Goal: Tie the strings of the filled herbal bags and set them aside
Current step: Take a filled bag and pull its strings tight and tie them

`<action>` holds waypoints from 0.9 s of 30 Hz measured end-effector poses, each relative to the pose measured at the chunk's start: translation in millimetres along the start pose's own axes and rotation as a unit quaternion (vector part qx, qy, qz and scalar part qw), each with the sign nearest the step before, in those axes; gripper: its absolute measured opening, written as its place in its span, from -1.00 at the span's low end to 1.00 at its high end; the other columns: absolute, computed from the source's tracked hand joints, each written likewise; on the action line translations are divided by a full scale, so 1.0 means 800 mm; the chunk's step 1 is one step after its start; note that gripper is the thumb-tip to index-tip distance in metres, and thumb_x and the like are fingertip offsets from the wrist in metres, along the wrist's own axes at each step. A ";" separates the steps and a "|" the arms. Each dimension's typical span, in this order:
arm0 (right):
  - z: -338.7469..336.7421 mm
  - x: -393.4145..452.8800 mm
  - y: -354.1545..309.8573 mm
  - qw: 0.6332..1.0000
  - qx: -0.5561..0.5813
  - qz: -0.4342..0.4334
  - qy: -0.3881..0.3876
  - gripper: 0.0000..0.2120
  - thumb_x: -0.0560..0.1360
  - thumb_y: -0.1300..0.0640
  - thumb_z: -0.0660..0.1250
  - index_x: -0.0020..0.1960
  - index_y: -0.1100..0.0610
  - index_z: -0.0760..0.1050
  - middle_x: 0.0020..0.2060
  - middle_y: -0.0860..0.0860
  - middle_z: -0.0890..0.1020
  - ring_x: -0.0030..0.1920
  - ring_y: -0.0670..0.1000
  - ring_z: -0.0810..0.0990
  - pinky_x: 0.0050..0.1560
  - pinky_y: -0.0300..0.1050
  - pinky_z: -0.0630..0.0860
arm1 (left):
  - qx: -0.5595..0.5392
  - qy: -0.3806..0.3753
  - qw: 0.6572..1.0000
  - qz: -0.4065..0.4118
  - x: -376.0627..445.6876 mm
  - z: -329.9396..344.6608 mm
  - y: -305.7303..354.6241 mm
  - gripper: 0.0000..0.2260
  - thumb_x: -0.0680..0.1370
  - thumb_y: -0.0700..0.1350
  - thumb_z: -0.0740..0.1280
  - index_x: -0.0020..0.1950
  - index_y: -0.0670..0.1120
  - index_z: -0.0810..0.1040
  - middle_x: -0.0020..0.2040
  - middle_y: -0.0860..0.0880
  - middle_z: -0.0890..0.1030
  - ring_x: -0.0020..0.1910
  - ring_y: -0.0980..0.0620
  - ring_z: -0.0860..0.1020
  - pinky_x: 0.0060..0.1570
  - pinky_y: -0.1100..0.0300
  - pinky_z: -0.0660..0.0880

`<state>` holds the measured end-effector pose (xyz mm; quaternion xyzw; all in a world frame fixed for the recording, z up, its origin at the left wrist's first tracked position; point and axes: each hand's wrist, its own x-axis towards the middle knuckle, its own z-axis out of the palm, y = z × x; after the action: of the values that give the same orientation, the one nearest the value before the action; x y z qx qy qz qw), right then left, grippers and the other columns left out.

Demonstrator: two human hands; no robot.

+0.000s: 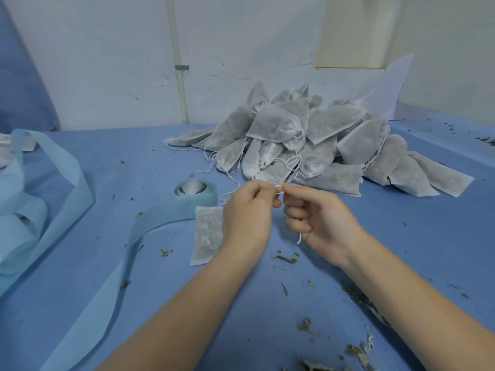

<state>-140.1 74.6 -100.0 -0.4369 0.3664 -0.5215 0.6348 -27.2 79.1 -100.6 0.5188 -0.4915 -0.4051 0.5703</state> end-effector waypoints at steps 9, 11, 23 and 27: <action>-0.004 -0.002 -0.005 1.000 0.013 0.009 0.019 -0.91 0.36 0.18 0.38 -0.28 0.15 0.62 -0.49 -0.10 0.25 -0.50 -0.14 0.11 -0.59 -0.33 0.06 | 0.200 0.085 0.936 0.276 -0.016 0.002 0.002 -0.85 0.50 -0.26 0.30 -0.07 -0.05 0.60 -0.09 0.10 0.59 0.03 0.05 0.47 -0.01 0.52 0.25; -0.005 -0.002 -0.005 0.999 0.012 0.016 0.025 -0.84 0.45 0.21 0.34 -0.29 0.14 0.61 -0.49 -0.10 0.26 -0.51 -0.14 0.11 -0.59 -0.33 0.07 | 0.217 0.106 0.928 0.283 -0.015 0.001 0.002 -0.87 0.48 -0.17 0.29 -0.09 -0.05 0.63 -0.10 0.07 0.62 0.04 0.01 0.45 0.01 0.50 0.22; -0.006 -0.006 -0.008 0.985 -0.138 -0.068 0.083 -0.89 0.46 0.21 0.40 -0.19 0.17 0.69 -0.52 -0.12 0.31 -0.50 -0.14 0.24 -0.50 -0.33 0.26 | 0.401 0.154 0.739 0.519 0.000 -0.017 -0.006 -0.91 0.44 -0.28 0.42 -0.27 -0.23 0.61 -0.25 -0.09 0.63 -0.16 -0.18 0.58 -0.11 0.13 0.29; -0.008 -0.012 -0.014 0.973 -0.198 -0.093 0.073 -0.85 0.46 0.12 0.42 -0.08 0.20 0.69 -0.56 -0.18 0.30 -0.53 -0.16 0.27 -0.49 -0.39 0.26 | 0.390 0.117 0.831 0.380 -0.008 -0.008 -0.003 -0.91 0.52 -0.24 0.30 -0.14 -0.16 0.59 -0.10 -0.03 0.58 0.05 -0.08 0.42 -0.04 0.20 0.11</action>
<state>-151.8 82.3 -91.4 -0.5468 0.4656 -0.5261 0.4554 -22.2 85.9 -103.3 0.5135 -0.6970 0.1325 0.4827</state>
